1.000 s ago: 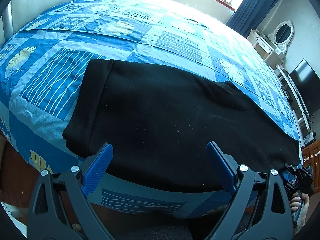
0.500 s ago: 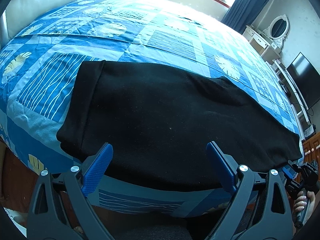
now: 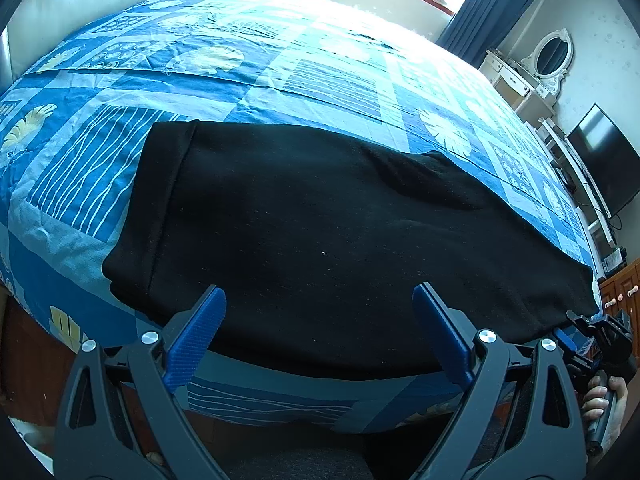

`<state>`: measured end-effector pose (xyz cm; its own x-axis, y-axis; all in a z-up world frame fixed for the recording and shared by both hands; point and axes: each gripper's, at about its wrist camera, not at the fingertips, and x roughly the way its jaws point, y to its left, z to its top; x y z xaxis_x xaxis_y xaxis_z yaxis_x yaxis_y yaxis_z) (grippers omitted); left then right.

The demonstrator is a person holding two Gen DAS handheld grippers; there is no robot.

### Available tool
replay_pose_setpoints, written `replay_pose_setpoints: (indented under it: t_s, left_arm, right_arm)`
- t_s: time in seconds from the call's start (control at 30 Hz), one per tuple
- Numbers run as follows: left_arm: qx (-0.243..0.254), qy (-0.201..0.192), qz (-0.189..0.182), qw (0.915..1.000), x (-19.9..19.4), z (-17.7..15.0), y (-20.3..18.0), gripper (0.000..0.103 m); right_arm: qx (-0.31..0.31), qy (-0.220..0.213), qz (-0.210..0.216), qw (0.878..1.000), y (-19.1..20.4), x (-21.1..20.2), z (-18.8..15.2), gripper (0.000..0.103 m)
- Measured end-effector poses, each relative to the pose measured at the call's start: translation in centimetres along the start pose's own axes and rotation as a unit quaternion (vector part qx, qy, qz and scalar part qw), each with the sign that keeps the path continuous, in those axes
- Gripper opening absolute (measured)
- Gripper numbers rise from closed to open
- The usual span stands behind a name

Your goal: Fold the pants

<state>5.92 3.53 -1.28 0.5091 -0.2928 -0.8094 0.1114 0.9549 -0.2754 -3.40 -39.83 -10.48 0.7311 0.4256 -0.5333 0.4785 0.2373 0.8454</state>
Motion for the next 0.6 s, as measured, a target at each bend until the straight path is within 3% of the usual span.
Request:
replay_pose_setpoints:
  t_s: [0.33,0.43,0.6]
  left_arm:
    - [0.004,0.006,-0.003,1.0,0.2,-0.3,-0.4,0.094]
    - [0.0,0.008,-0.006,1.0,0.3,-0.3,-0.4,0.094]
    - [0.002,0.009,-0.007,0.9999,0.4,-0.4,-0.5,0.094]
  right_arm:
    - [0.012,-0.016,-0.005,1.0,-0.7,0.7,0.4,0.033]
    - [-0.013,-0.017,-0.018,1.0,-0.2,0.3,0.2,0.012]
    - [0.004,-0.007,-0.016,1.0,-1.7,0.2,-0.5,0.006]
